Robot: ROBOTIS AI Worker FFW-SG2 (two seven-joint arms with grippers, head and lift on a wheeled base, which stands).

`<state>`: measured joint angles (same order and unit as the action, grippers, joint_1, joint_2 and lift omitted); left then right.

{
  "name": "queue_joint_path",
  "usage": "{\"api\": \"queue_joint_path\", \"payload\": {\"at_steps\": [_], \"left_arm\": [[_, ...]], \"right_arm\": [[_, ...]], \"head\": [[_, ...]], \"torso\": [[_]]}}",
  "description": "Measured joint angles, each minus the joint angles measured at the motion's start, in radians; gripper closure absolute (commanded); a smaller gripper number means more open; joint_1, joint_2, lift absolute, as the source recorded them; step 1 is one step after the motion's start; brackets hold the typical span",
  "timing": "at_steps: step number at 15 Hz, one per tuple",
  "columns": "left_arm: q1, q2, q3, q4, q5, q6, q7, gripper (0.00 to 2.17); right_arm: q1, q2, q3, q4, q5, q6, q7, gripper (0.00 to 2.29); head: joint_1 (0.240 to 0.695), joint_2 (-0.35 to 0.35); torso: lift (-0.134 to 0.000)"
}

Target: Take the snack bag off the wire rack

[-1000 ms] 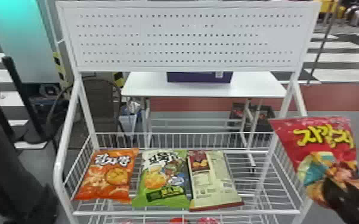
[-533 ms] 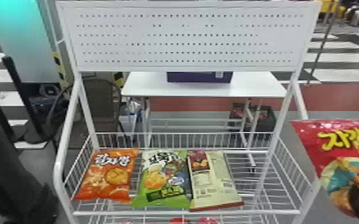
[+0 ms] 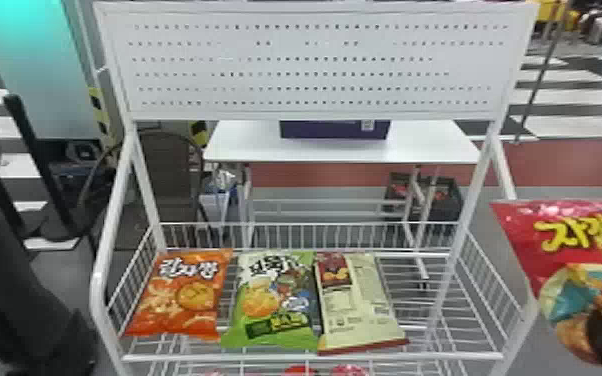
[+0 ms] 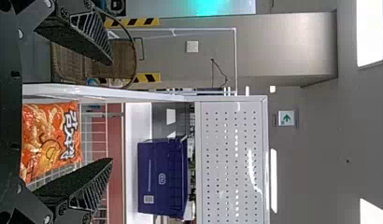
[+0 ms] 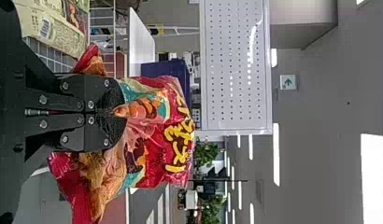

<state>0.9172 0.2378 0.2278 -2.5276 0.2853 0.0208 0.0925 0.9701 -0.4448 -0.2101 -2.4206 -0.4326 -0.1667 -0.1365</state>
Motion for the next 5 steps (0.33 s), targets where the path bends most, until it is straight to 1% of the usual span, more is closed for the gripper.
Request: {"api": "queue_joint_path", "payload": {"at_steps": [5], "left_arm": [[0.0,-0.001,0.001,-0.003,0.0,0.0,0.001,0.16]], "right_arm": [[0.0,-0.001,0.001,0.0,0.001,-0.012,0.0,2.07]], "head": [[0.499,0.0]], "torso": [[0.0]]}}
